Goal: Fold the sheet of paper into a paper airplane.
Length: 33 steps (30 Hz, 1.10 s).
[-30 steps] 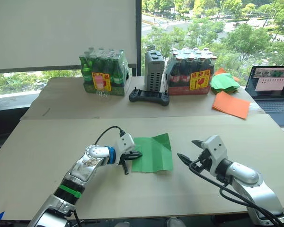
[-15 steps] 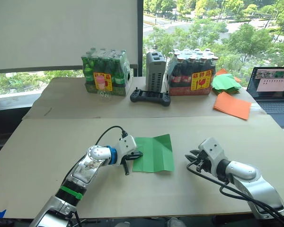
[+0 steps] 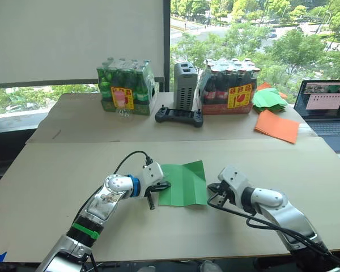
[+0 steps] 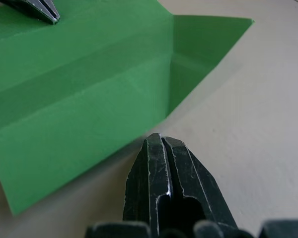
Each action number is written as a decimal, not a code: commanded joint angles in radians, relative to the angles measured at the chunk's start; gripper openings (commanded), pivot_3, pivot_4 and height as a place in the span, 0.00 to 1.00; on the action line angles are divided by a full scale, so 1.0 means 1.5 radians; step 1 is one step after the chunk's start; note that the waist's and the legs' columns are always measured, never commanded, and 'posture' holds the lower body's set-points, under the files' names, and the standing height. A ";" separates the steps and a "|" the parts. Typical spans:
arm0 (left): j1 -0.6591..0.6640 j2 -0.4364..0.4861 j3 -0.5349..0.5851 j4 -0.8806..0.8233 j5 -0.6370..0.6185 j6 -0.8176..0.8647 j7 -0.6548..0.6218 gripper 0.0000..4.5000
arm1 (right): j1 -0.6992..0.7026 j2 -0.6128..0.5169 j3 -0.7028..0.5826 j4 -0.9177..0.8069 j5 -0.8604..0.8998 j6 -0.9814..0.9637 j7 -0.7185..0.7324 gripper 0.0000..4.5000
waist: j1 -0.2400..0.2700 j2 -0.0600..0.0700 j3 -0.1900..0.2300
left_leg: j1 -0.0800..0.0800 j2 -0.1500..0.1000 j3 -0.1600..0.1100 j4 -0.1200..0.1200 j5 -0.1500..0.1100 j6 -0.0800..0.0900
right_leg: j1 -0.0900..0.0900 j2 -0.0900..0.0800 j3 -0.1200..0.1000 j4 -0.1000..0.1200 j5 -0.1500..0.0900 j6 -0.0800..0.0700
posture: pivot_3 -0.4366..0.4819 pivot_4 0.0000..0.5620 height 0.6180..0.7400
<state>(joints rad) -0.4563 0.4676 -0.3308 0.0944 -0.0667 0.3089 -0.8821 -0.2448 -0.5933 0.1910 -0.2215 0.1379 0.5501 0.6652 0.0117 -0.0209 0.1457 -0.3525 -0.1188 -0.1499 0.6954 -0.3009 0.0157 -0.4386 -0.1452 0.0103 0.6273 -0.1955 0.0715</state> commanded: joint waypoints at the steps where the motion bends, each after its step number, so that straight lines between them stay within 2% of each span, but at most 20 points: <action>1: 0.013 0.001 -0.018 0.016 0.021 0.015 -0.004 0.00 | -0.021 0.026 0.002 0.003 0.010 -0.014 0.006 0.00 | 0.000 0.000 0.000 | 0.000 0.000 0.000 0.000 0.000 0.000 | 0.000 0.000 0.000 0.000 0.000 0.000 | 0.48 0.27 0.73; 5: 0.013 0.002 -0.016 0.017 0.022 0.015 -0.004 0.00 | -0.048 0.070 -0.031 -0.021 0.061 0.001 0.016 0.00 | 0.000 0.000 0.000 | 0.000 0.000 0.000 0.000 0.000 0.000 | 0.000 0.000 0.000 0.000 0.000 0.000 | 0.48 0.27 0.73; 9: 0.014 0.003 -0.015 0.014 0.023 0.016 -0.003 0.00 | -0.070 0.104 -0.022 -0.032 0.089 0.021 0.017 0.00 | -0.001 0.000 0.000 | 0.000 0.000 0.000 0.000 0.000 0.000 | 0.000 0.000 0.000 0.000 0.000 0.000 | 0.48 0.27 0.73; 23: 0.021 0.009 0.005 -0.008 0.016 0.032 0.009 0.00 | -0.099 0.160 0.043 0.027 0.041 0.003 -0.009 0.00 | -0.003 0.000 0.000 | 0.000 -0.001 -0.001 0.000 0.000 0.000 | -0.001 0.000 0.000 0.001 0.000 0.000 | 0.48 0.27 0.73; 33: 0.007 0.000 0.013 -0.015 0.010 0.049 0.015 0.00 | -0.105 0.127 0.029 0.056 0.023 -0.015 -0.001 0.00 | -0.004 0.000 0.000 | 0.000 -0.001 -0.001 0.000 0.000 0.000 | -0.001 0.000 0.000 0.001 0.000 0.000 | 0.48 0.27 0.73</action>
<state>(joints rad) -0.4481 0.4669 -0.3151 0.0615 -0.0629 0.3560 -0.8718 -0.3847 -0.4056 0.2517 -0.1180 0.1757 0.5680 0.6530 0.0053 -0.0206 0.1455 -0.3530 -0.1200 -0.1508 0.6954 -0.3006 0.0153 -0.4405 -0.1454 0.0105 0.6285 -0.1952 0.0713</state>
